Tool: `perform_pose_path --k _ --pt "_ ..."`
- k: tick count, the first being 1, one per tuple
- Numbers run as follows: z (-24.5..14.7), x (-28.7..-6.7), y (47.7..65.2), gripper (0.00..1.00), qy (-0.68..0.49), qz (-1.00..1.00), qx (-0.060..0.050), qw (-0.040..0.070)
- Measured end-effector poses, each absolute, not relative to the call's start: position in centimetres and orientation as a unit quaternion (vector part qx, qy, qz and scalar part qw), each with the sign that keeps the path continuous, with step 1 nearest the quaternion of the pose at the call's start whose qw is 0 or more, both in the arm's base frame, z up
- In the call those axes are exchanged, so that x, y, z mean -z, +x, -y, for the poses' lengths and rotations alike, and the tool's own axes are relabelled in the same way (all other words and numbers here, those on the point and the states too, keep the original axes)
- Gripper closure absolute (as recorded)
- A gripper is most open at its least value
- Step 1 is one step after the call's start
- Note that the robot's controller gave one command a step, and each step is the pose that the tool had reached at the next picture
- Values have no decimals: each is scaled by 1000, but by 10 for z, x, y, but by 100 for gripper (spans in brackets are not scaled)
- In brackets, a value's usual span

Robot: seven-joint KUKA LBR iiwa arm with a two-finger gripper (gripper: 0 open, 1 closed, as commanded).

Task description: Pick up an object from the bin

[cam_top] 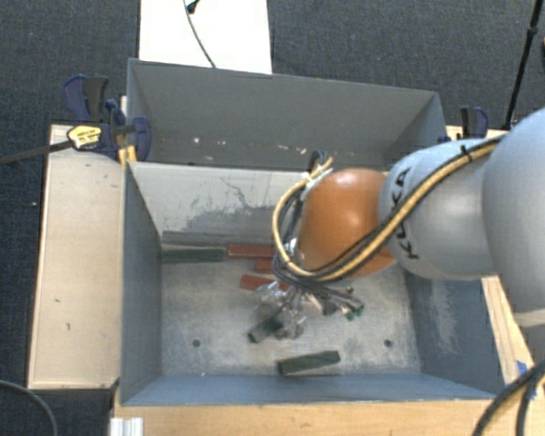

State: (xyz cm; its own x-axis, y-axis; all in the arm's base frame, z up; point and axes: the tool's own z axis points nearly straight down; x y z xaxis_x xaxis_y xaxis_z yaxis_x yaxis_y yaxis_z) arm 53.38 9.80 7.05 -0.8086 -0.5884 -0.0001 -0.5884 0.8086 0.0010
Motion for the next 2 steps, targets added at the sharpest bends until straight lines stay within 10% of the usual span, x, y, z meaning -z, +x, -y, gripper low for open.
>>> perform_pose_path --k 2 --pt "-98 -74 533 100 309 951 1 1"
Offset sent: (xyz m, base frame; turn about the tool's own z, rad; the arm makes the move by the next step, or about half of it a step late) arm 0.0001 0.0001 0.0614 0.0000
